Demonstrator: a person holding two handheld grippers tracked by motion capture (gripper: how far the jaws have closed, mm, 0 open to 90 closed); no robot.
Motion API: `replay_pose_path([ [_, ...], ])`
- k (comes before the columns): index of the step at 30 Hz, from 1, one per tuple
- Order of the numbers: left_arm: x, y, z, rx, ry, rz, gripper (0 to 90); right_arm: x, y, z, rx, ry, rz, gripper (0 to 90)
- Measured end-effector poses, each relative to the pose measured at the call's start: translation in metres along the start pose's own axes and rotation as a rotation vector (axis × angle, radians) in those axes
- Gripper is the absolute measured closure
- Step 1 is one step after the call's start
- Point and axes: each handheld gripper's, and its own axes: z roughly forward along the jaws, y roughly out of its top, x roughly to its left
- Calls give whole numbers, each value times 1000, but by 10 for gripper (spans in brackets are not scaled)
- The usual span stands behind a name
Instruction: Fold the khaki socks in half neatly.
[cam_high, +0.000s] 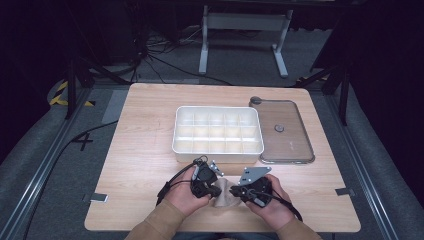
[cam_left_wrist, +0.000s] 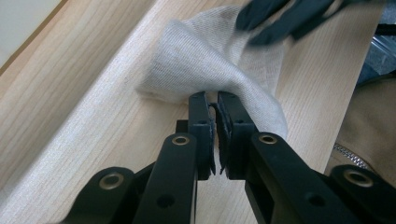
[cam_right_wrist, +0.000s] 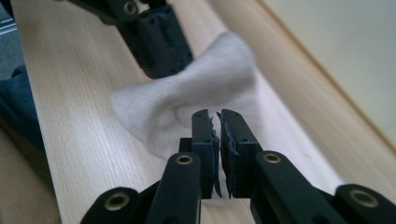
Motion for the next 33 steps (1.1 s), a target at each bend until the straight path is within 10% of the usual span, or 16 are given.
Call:
replay_pose_path([
  [5,0,0,1,-5,-6,-5,845,-14,-8,-16,23,-51,27,842],
  [15,0,0,1,-4,-13,-5,837,-18,-20,-4,149,12,34,856],
  [33,-5,5,2,-12,-23,13,820,-5,-12,11,150,16,-8,849],
])
